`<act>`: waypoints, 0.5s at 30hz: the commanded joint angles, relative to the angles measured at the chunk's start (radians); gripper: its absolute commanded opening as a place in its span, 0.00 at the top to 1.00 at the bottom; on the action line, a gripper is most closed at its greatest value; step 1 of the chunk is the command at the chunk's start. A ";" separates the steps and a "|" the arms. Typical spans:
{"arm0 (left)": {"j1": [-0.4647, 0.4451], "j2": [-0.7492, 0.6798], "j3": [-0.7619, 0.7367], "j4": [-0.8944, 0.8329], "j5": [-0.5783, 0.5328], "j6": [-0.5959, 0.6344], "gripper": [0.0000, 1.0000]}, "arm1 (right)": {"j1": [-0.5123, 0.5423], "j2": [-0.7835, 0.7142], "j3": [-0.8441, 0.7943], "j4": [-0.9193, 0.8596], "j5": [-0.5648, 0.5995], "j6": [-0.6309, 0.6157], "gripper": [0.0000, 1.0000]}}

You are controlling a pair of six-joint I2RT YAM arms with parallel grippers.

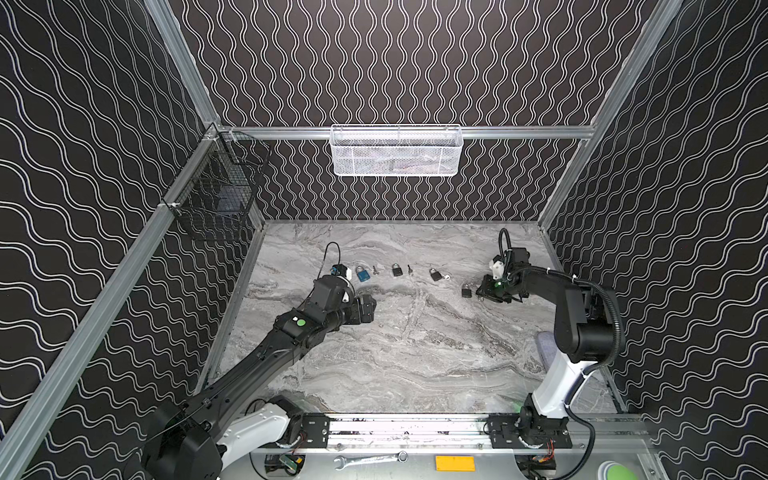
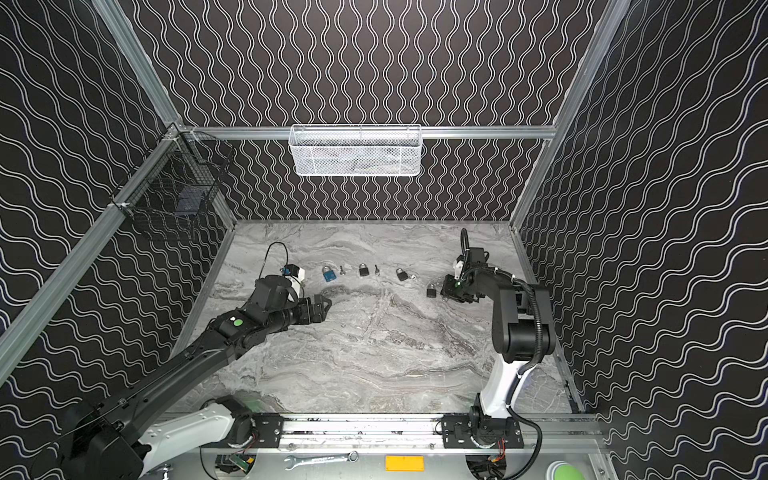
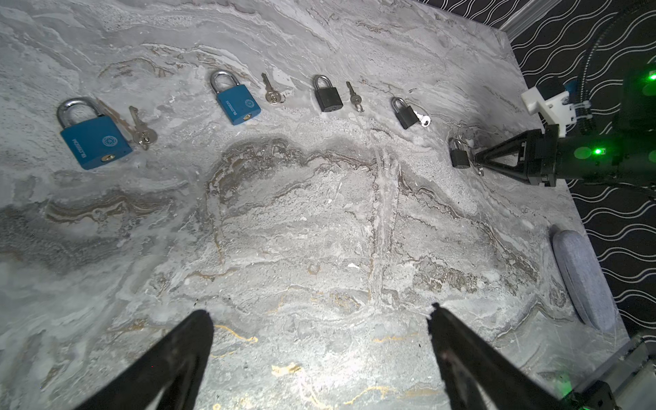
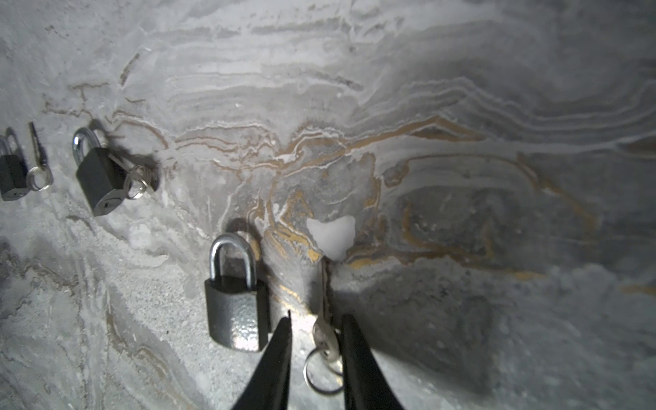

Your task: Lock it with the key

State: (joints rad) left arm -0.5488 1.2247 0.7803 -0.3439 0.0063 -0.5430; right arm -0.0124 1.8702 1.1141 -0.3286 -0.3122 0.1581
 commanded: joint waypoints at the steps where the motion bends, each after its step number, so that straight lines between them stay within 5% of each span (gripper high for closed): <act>1: 0.002 0.004 -0.003 0.027 0.020 0.020 0.01 | 0.002 -0.006 -0.002 0.011 -0.011 0.000 0.68; 15: 0.001 -0.094 0.022 -0.060 -0.120 0.070 0.01 | 0.002 -0.105 0.007 0.017 0.034 0.023 0.31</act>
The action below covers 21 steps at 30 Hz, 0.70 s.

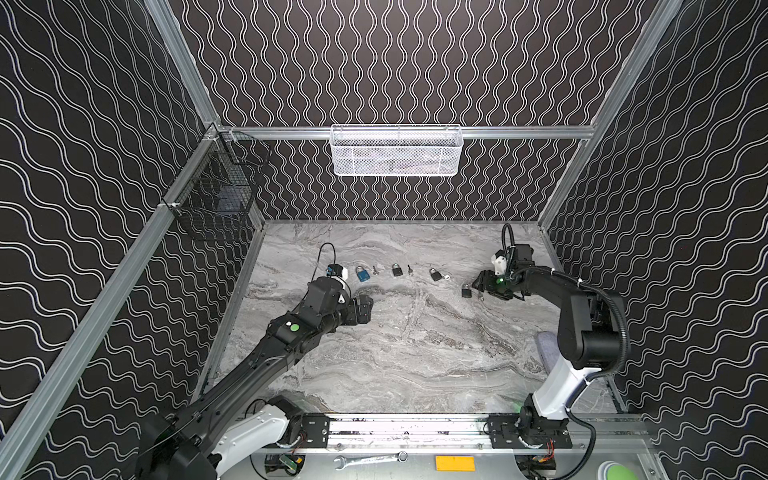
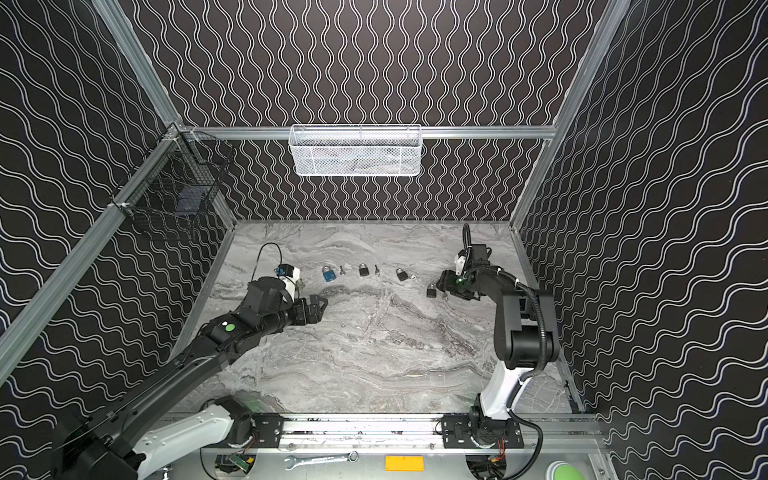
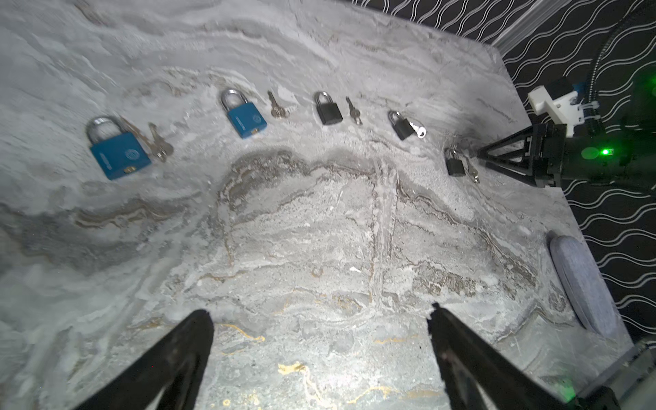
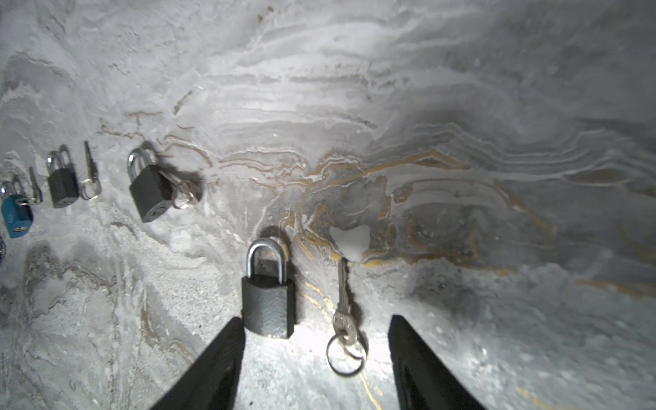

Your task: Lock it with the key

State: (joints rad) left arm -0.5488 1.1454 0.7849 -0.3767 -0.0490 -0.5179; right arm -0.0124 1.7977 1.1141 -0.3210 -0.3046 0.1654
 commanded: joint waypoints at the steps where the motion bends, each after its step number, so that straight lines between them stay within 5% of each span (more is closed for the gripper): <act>1: 0.002 -0.022 0.027 -0.044 -0.086 0.049 0.01 | 0.002 -0.051 0.010 0.007 0.042 0.020 0.30; 3: 0.001 -0.034 0.048 -0.081 -0.124 0.067 0.01 | 0.002 -0.106 0.002 0.013 0.057 0.020 0.27; 5: 0.002 -0.043 0.071 -0.114 -0.166 0.075 0.02 | 0.007 -0.175 -0.012 0.025 0.089 0.028 0.14; 10: 0.001 -0.065 0.107 -0.133 -0.246 0.105 0.02 | 0.016 -0.383 -0.068 0.066 0.154 0.021 0.11; 15: 0.002 -0.084 0.152 -0.110 -0.288 0.116 0.01 | 0.023 -0.559 -0.102 0.089 0.087 0.017 0.09; 21: 0.002 -0.130 0.109 0.061 -0.236 0.187 0.01 | 0.040 -0.782 -0.238 0.221 0.057 0.039 0.01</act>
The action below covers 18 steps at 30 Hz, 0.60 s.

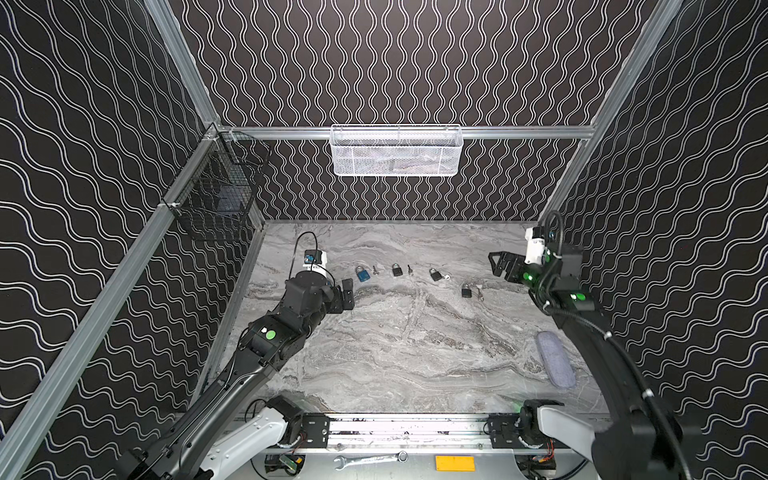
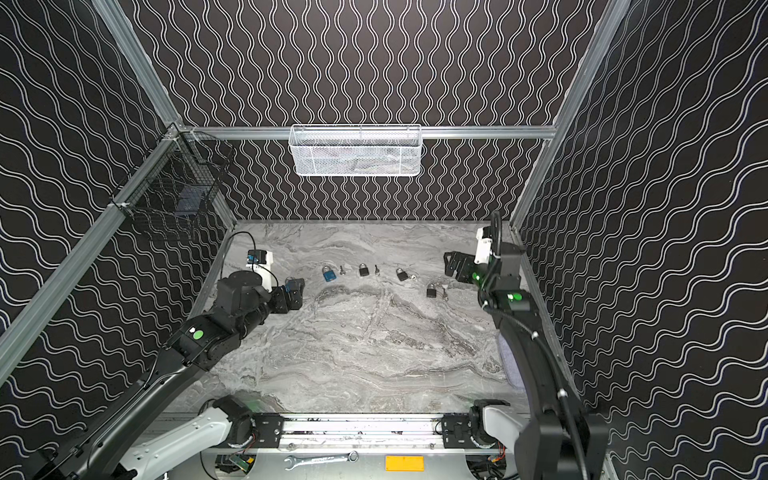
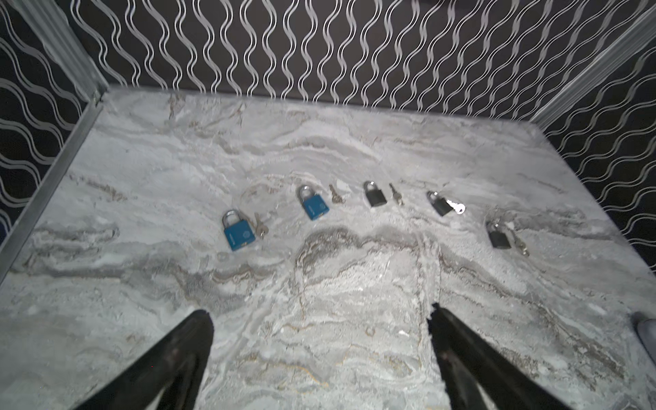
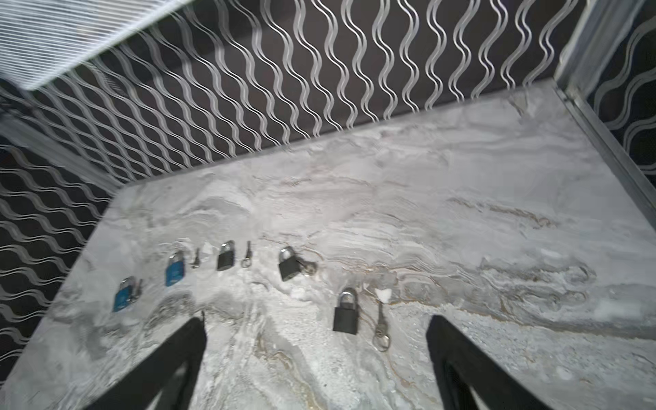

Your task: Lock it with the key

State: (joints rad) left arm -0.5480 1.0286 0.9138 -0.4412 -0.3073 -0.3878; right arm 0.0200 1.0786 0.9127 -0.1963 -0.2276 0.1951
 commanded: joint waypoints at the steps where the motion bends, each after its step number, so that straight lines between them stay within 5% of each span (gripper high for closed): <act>1: 0.002 -0.018 -0.030 0.148 0.019 0.065 0.01 | 0.010 -0.090 -0.052 0.110 -0.005 0.010 0.01; 7: 0.001 -0.052 -0.074 0.200 -0.145 0.093 0.01 | 0.035 -0.177 -0.072 0.050 0.222 0.174 0.01; 15: 0.002 -0.041 -0.149 0.250 -0.391 0.183 0.02 | 0.066 -0.269 -0.223 0.170 0.093 0.100 0.01; 18: 0.000 -0.017 -0.204 0.328 -0.432 0.239 0.01 | 0.095 -0.297 -0.272 0.213 0.169 0.102 0.01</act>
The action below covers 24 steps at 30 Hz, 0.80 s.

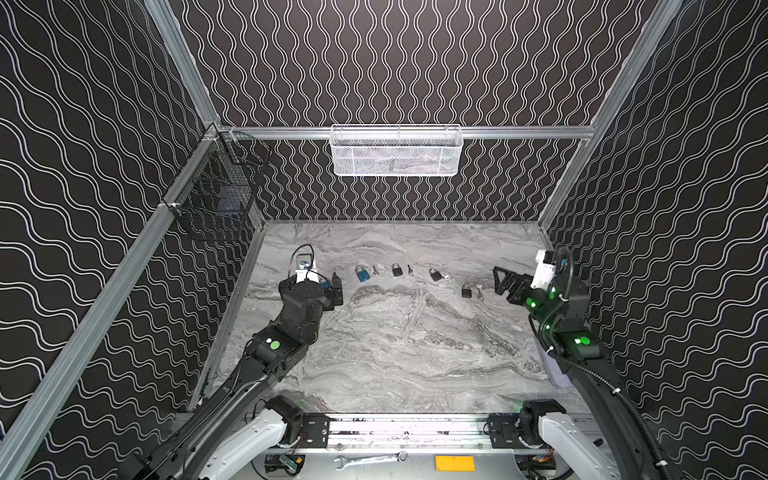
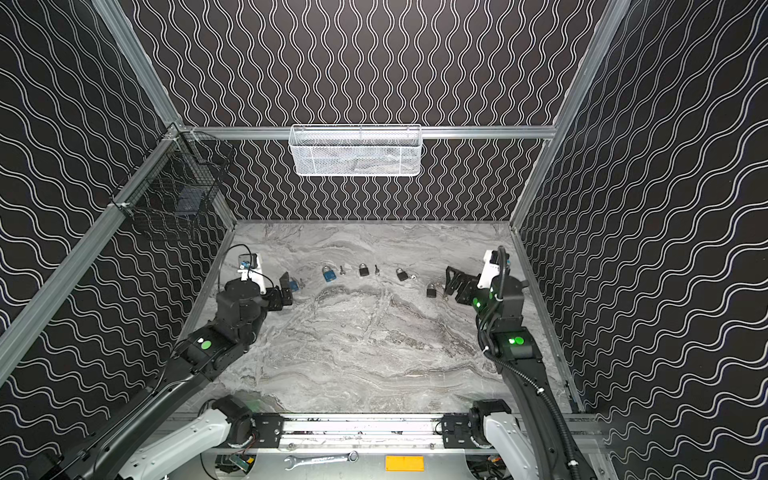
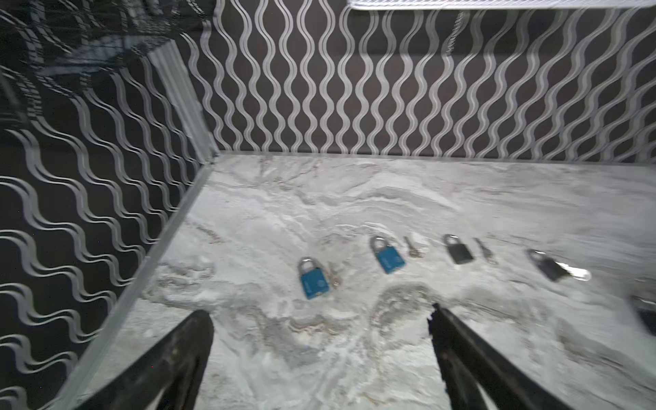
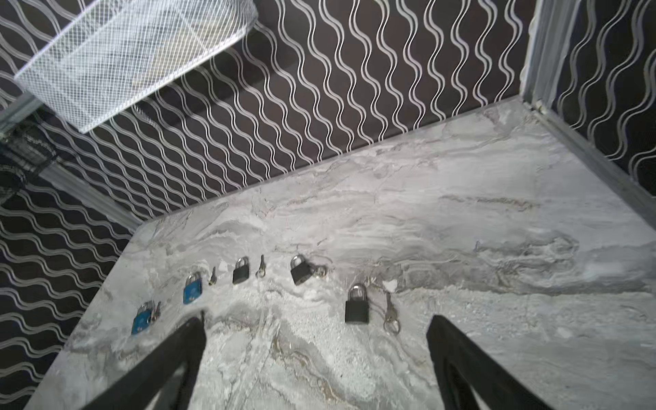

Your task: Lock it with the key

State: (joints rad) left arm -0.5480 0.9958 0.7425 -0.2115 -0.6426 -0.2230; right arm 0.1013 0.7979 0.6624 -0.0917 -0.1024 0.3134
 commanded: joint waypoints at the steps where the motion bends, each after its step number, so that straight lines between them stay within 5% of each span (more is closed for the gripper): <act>1: 0.000 0.019 -0.063 0.142 -0.118 0.087 0.01 | 0.020 -0.020 -0.036 0.119 0.054 -0.032 0.01; 10: 0.002 0.063 -0.408 0.841 -0.114 0.355 0.01 | 0.047 -0.029 -0.225 0.313 0.217 -0.099 0.01; 24: 0.137 0.246 -0.491 1.123 0.095 0.343 0.02 | 0.035 0.230 -0.472 0.952 0.414 -0.301 0.01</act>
State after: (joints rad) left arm -0.4313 1.2076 0.2539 0.7769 -0.6144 0.1143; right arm 0.1421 0.9867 0.2066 0.6300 0.2153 0.0681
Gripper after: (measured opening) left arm 0.986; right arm 0.989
